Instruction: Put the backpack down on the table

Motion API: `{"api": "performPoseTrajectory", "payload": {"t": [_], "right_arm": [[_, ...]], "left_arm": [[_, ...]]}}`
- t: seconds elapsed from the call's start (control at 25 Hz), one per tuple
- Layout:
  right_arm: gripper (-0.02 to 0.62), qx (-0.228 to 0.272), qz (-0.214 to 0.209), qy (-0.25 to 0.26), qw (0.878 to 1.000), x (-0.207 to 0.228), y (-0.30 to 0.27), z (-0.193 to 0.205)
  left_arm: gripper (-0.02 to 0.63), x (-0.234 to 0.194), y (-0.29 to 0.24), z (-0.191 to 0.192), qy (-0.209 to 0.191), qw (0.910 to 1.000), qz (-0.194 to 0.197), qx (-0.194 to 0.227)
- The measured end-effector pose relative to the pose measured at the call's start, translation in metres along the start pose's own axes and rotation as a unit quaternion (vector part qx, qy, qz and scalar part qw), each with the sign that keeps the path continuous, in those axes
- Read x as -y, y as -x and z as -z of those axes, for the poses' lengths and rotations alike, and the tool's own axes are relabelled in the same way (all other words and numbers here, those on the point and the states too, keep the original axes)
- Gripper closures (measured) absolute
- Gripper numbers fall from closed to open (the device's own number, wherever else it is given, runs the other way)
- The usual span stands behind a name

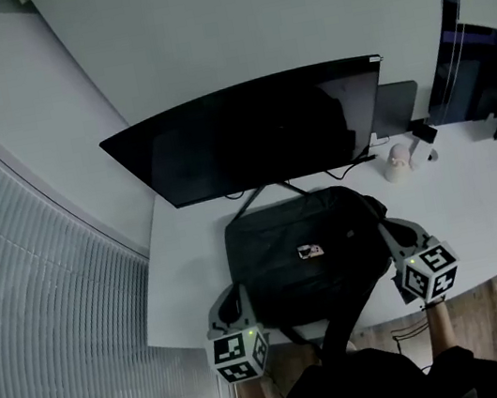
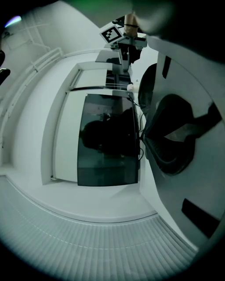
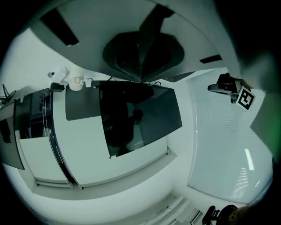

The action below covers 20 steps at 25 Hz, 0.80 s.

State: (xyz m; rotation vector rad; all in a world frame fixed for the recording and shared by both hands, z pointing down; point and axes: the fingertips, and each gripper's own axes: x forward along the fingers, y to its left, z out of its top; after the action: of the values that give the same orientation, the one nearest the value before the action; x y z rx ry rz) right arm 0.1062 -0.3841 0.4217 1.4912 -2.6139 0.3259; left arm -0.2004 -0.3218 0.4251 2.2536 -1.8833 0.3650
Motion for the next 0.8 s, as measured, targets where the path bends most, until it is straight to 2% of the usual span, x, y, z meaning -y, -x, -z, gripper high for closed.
{"api": "performPoseTrajectory", "payload": {"t": [0.4, 0.8], "right_arm": [[0.581, 0.055, -0.012, 0.002, 0.998, -0.01, 0.019, -0.03], [0.583, 0.058, -0.015, 0.018, 0.998, -0.011, 0.026, -0.037]], "left_arm": [[0.591, 0.006, 0.02, -0.024, -0.004, 0.9986, 0.008, 0.051], [0.591, 0.003, 0.028, -0.031, -0.006, 0.9977, 0.002, 0.068]]}}
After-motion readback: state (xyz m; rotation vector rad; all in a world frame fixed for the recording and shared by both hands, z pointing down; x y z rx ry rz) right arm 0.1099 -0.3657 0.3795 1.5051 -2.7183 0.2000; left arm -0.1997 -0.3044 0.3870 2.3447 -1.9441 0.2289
